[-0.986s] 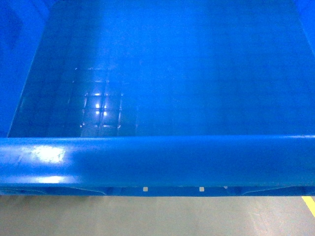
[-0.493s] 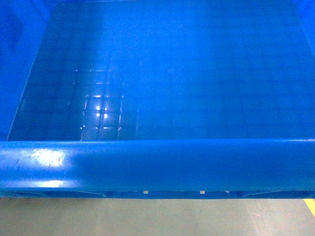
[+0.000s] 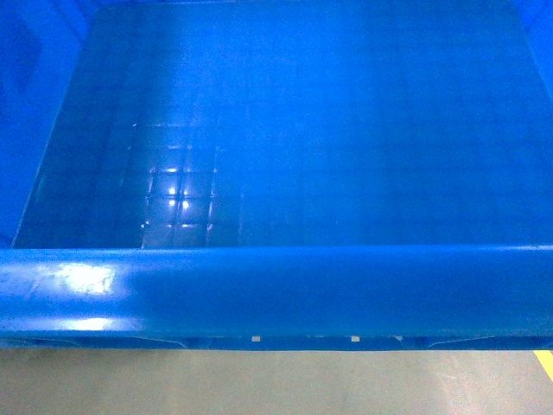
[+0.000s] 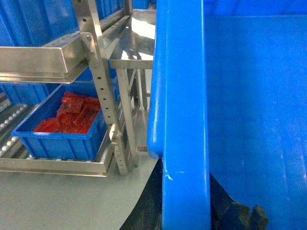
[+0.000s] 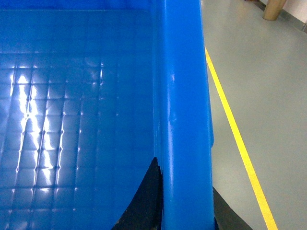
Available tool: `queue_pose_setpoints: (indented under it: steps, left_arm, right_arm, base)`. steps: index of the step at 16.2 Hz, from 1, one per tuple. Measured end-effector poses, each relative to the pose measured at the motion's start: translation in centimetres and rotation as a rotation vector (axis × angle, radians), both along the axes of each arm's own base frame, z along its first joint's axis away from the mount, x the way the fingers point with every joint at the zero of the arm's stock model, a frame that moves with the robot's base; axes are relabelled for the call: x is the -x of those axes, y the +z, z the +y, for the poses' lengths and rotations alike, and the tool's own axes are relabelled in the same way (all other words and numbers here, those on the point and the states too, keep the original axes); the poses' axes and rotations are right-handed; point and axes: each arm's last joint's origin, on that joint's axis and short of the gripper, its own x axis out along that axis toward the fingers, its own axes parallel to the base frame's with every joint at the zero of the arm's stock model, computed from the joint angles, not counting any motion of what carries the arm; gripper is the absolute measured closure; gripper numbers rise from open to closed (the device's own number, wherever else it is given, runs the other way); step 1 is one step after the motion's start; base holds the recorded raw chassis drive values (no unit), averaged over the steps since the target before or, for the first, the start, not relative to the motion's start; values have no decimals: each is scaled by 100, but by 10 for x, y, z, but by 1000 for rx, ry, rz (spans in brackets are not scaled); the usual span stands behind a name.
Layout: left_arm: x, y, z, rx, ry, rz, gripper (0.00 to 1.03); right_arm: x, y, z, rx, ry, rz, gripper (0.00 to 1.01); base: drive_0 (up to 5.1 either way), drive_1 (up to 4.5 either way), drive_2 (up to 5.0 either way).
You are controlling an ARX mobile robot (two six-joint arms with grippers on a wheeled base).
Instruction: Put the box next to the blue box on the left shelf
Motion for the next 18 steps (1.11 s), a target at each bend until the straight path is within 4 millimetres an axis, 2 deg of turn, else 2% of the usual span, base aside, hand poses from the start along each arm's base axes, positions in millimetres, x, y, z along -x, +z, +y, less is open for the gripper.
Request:
queue_pose_setpoints:
  steps: [16,18]
  left_arm:
    - [0,0,0,0,0,0,94]
    - [0,0,0,1,0,-1,94]
  right_arm:
    - [0,0,0,0,0,0,92]
    - [0,0,0,0,0,0,92]
  base:
    - [0,0,0]
    - [-474,242,242]
